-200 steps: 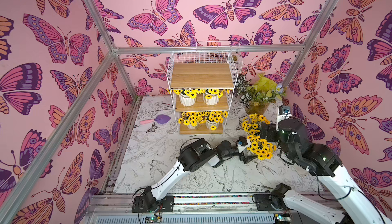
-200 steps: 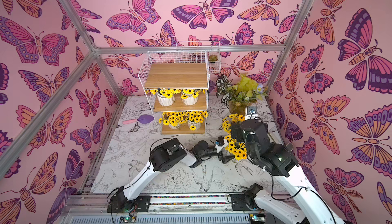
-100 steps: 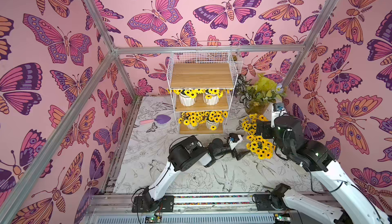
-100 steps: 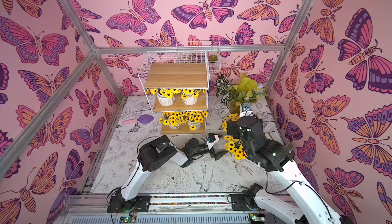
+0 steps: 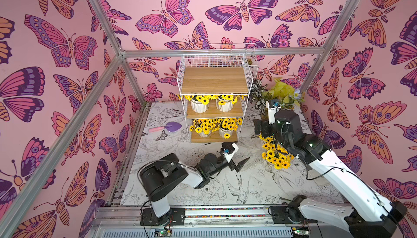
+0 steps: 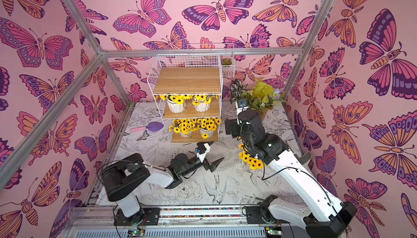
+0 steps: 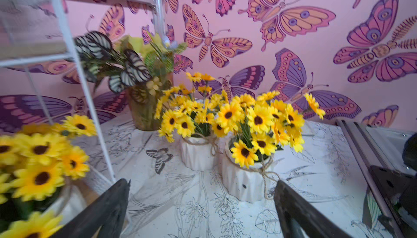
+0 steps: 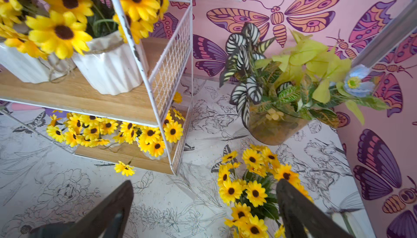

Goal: Take the sunflower pots off the shelves
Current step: Place the sunflower pot at the center of the board.

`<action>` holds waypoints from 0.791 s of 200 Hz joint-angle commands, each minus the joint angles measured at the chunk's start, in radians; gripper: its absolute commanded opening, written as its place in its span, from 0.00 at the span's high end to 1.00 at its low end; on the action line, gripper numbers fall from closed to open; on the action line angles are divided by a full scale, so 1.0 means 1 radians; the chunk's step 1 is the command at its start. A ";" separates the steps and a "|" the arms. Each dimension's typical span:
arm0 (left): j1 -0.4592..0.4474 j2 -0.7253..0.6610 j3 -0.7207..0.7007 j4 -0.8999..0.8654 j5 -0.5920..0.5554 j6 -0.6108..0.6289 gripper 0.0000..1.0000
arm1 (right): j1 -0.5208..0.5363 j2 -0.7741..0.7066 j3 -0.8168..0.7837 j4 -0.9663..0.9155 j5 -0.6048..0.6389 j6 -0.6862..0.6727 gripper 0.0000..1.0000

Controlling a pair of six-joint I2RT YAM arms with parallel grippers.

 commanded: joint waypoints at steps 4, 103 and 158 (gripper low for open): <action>0.007 -0.220 0.013 -0.365 -0.134 -0.027 0.00 | 0.031 0.018 0.019 0.114 -0.059 -0.030 0.01; 0.007 -0.929 0.067 -1.154 -0.354 -0.080 0.00 | 0.140 0.160 0.047 0.237 -0.011 -0.069 0.01; 0.006 -1.049 0.068 -1.290 -0.422 -0.125 0.00 | 0.186 0.246 -0.013 0.442 0.038 -0.084 0.01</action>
